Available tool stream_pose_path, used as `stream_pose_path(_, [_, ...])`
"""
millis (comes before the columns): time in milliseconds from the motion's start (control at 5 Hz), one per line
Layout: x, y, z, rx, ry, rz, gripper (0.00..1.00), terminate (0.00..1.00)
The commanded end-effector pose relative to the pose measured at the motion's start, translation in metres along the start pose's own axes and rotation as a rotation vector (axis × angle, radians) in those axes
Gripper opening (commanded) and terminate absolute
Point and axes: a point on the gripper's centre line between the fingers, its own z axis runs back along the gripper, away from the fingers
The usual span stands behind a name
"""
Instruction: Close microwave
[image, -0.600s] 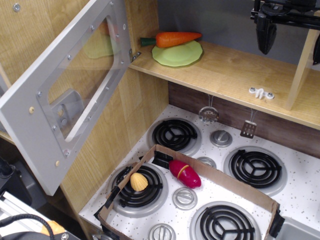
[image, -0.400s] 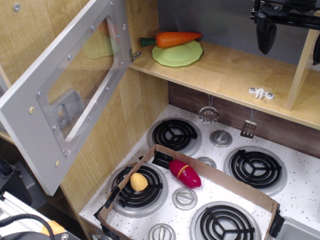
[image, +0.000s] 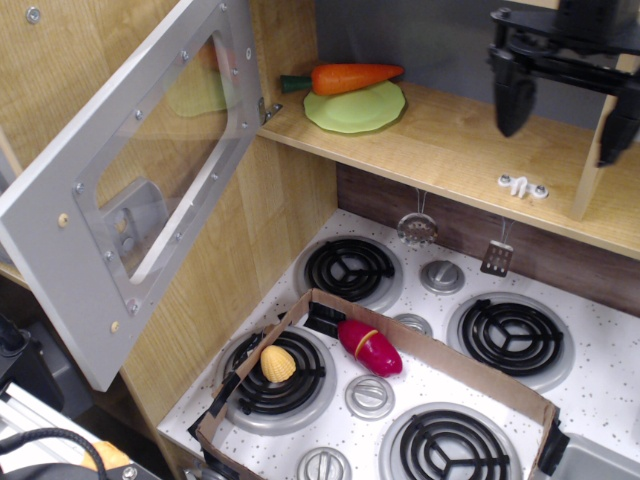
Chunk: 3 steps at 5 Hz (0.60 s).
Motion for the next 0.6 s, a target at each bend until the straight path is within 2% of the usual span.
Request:
stream_pose_path(0, [-0.031,0.057,0.044,0.110,-0.001,-0.241,1.00,0.00])
stream_pose_path(200, [-0.044,0.093,0.054,0.164,0.004,-0.371,1.00,0.00])
stream_pose_path(400, [-0.055,0.125,0.067,0.270,0.041,-0.463,1.00,0.00])
